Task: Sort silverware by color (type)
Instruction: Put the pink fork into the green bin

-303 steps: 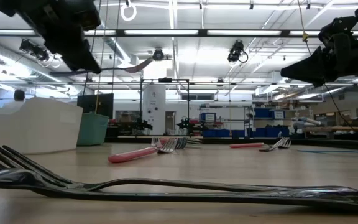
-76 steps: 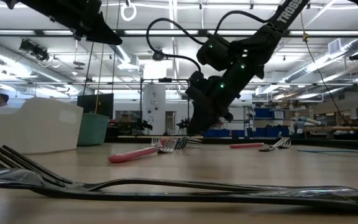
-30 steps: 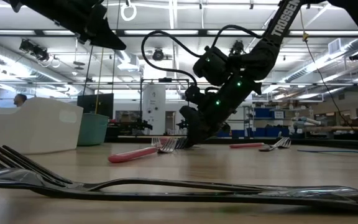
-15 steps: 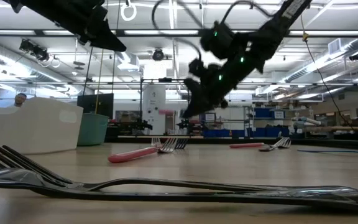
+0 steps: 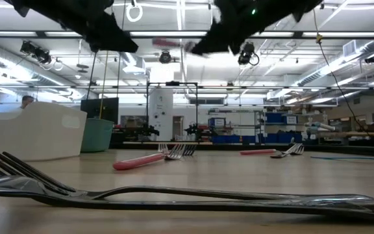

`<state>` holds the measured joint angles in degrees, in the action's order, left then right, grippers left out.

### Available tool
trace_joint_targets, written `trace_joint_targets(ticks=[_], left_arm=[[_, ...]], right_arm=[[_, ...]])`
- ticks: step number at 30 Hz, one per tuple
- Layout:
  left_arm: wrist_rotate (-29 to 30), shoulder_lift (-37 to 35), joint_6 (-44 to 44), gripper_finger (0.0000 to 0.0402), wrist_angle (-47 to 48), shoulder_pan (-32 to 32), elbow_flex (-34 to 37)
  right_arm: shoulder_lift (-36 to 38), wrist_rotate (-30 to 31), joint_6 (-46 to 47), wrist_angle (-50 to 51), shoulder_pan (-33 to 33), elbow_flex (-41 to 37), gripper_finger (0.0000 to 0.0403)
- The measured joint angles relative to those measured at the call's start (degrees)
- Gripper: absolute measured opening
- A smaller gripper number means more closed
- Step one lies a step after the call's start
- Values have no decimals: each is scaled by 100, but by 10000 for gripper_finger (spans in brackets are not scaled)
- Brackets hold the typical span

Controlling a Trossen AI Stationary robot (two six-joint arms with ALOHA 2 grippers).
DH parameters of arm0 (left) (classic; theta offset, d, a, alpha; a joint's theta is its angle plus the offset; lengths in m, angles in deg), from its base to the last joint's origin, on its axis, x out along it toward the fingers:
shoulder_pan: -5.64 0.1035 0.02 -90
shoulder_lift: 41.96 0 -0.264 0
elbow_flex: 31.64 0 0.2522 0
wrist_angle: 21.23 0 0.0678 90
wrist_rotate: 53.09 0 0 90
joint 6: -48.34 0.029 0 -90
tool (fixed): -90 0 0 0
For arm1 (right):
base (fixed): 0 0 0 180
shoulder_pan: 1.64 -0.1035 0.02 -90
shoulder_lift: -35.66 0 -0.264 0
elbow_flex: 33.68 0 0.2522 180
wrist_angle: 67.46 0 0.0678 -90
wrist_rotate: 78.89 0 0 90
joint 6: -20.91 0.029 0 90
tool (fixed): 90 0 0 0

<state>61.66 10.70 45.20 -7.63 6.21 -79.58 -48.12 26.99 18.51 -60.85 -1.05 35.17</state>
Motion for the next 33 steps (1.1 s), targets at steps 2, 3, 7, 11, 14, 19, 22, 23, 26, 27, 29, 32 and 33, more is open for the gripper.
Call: trace_joint_targets(ticks=[2,3,7,11,14,19,22,23,26,27,29,32,33], left_arm=[[-330,53,-117,86,-177,-2,-1],[-485,132,-170,86,-351,0,-7],[-1044,419,-225,86,-1075,-11,-13],[-1647,821,-293,86,-1881,-11,0],[-2526,1014,-512,86,-2615,-11,0],[-3493,1119,-521,86,-3569,-16,-2],[-3538,1115,-524,86,-3972,-15,-2],[-3539,1115,-524,86,-4117,-15,-2],[-3547,1113,-524,86,-4490,-35,-4],[-3549,1113,-524,86,-4549,-50,-4],[-3554,1115,-523,86,-4651,-93,-2],[-3556,1115,-520,86,-4804,-187,-2],[-3556,1115,-511,86,-4870,-216,-2]], right_arm=[[135,69,-201,-4,-244,0,8],[193,77,-300,-29,-363,0,8],[362,77,-719,-298,-776,0,8],[438,81,-1180,-463,-1133,0,8],[506,112,-1490,-492,-1417,0,8],[693,322,-1771,-613,-1918,2,8],[689,464,-2031,-606,-2163,2,8],[686,510,-2128,-615,-2218,2,8],[676,636,-2179,-691,-2298,2,8],[675,729,-2180,-697,-2310,2,8],[675,881,-2180,-697,-2310,2,8],[674,916,-2178,-709,-2304,2,8],[658,901,-2176,-750,-2288,2,8]])
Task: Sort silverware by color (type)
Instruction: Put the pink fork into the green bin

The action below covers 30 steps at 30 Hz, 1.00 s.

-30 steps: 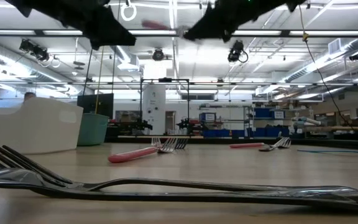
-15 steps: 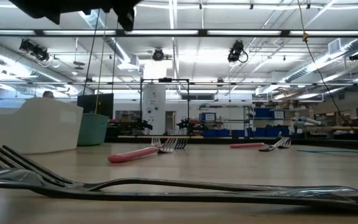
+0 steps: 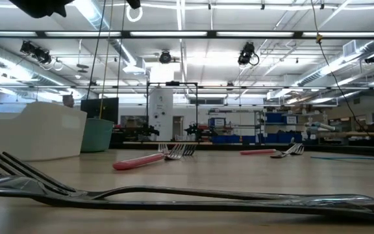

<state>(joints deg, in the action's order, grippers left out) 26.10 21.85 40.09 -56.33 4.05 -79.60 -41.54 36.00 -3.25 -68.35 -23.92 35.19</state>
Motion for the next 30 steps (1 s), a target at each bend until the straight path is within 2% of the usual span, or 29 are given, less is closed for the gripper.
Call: trace_joint_targets(ticks=[12,23,30], left_arm=[[0,0,158,86,-302,-64,0],[33,0,203,86,-526,-46,0],[301,0,128,86,-499,-46,0]], right_arm=[[-47,-119,116,-117,155,0,8],[-85,-568,399,-135,448,1,9],[-240,-449,354,-331,529,2,9]])
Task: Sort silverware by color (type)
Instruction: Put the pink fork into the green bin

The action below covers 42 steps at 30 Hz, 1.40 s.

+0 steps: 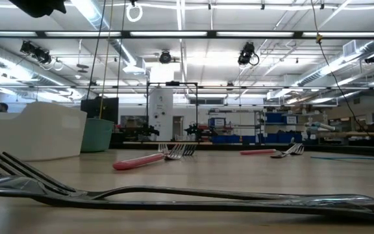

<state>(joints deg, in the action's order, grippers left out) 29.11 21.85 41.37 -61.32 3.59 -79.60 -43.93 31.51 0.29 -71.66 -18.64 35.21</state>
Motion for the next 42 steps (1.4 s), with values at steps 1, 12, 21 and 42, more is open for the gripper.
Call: trace_joint_targets(ticks=[1,12,21,42], left_arm=[[16,0,-12,86,52,0,0],[156,2,48,86,140,0,0],[204,2,228,86,140,0,0],[224,459,467,131,-617,0,-7]], right_arm=[[0,87,-2,-4,-2,0,9],[0,95,-35,-70,-9,-2,9],[0,-260,7,-77,37,-2,9],[2,-592,239,9,251,-2,9]])
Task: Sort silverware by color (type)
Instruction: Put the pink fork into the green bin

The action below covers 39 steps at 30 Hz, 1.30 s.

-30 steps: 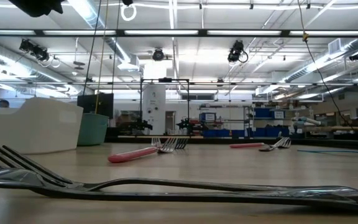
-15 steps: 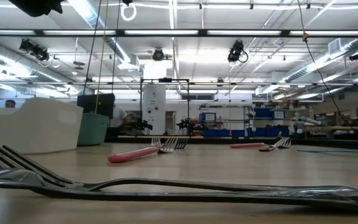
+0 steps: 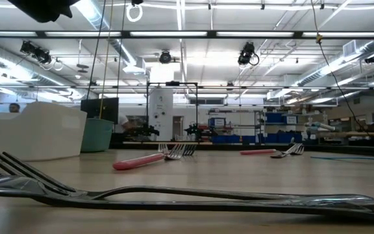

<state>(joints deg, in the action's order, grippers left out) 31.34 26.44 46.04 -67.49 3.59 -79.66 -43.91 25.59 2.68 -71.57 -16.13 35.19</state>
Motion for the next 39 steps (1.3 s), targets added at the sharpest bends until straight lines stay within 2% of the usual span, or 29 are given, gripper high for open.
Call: trace_joint_targets(ticks=[12,16,22,36,39], left_arm=[[-4,420,-3,127,-65,161,-338],[-31,420,-5,102,71,254,-338],[-96,420,-54,42,167,240,-337],[-205,424,51,44,315,278,-334],[-208,393,177,44,443,375,-334]], right_arm=[[2,-128,124,89,108,0,9],[2,-77,137,156,112,-2,9],[2,66,113,203,112,-4,9],[2,98,113,179,108,-4,71],[2,396,134,177,106,-4,78]])
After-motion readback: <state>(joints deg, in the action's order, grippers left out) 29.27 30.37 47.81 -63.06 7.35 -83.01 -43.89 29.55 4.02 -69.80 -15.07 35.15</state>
